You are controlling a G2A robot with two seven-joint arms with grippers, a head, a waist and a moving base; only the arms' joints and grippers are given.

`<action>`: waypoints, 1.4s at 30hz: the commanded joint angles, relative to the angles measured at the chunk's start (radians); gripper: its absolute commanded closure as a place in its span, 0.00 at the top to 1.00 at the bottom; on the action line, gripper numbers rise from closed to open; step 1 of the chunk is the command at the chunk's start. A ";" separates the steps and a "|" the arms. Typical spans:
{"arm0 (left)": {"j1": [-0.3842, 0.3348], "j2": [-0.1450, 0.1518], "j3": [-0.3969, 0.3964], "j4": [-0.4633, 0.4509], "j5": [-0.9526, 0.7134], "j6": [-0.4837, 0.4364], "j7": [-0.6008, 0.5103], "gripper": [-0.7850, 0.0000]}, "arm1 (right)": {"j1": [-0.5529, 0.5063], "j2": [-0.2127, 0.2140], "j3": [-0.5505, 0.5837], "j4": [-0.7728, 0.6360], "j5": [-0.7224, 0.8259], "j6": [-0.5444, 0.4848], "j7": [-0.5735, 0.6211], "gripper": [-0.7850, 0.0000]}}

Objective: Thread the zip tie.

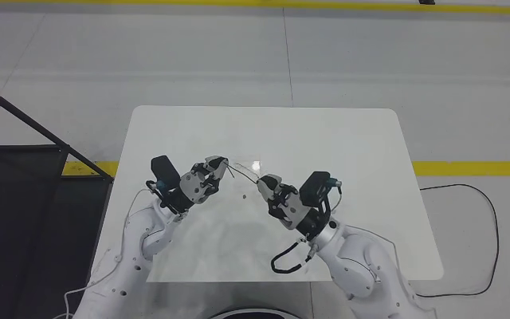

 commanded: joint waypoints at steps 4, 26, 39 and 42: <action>-0.001 0.000 0.001 0.002 0.004 -0.001 0.002 0.00 | 0.004 -0.004 -0.009 -0.001 -0.007 0.021 -0.007 0.00; 0.004 0.001 -0.002 0.000 0.017 -0.002 0.009 0.00 | 0.031 -0.015 -0.031 0.006 -0.020 0.059 0.009 0.00; 0.003 0.001 0.005 0.000 0.026 0.003 0.011 0.00 | 0.030 -0.023 -0.049 -0.014 -0.063 0.073 -0.023 0.00; 0.004 0.001 0.005 0.000 0.026 0.003 0.011 0.00 | 0.026 -0.024 -0.051 -0.016 -0.070 0.072 -0.042 0.00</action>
